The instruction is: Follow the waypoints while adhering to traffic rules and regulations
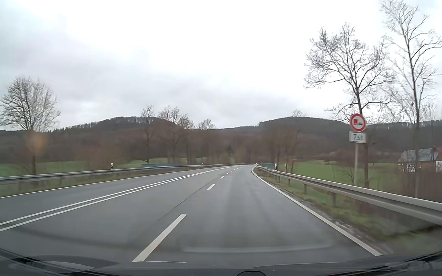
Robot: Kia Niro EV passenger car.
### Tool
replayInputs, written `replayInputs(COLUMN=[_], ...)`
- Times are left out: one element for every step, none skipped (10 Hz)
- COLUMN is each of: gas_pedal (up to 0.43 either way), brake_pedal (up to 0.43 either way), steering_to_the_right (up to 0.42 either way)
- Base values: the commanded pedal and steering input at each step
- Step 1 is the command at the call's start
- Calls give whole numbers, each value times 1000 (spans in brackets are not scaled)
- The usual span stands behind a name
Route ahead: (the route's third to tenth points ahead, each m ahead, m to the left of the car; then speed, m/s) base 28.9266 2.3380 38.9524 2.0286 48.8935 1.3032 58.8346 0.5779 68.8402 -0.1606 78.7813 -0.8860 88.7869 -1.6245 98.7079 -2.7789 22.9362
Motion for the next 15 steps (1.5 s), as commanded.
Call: replayInputs(gas_pedal=[268, 268, 287, 311, 319, 331, 331, 339, 350, 358, 370, 378, 390, 390, 390], brake_pedal=[0, 0, 0, 0, 0, 0, 0, 0, 0, 0, 0, 0, 0, 0, 0], steering_to_the_right=[12, 13, 12, 13, 13, 13, 12, 12, 12, 10, 9, 6, 3, 2, 1])
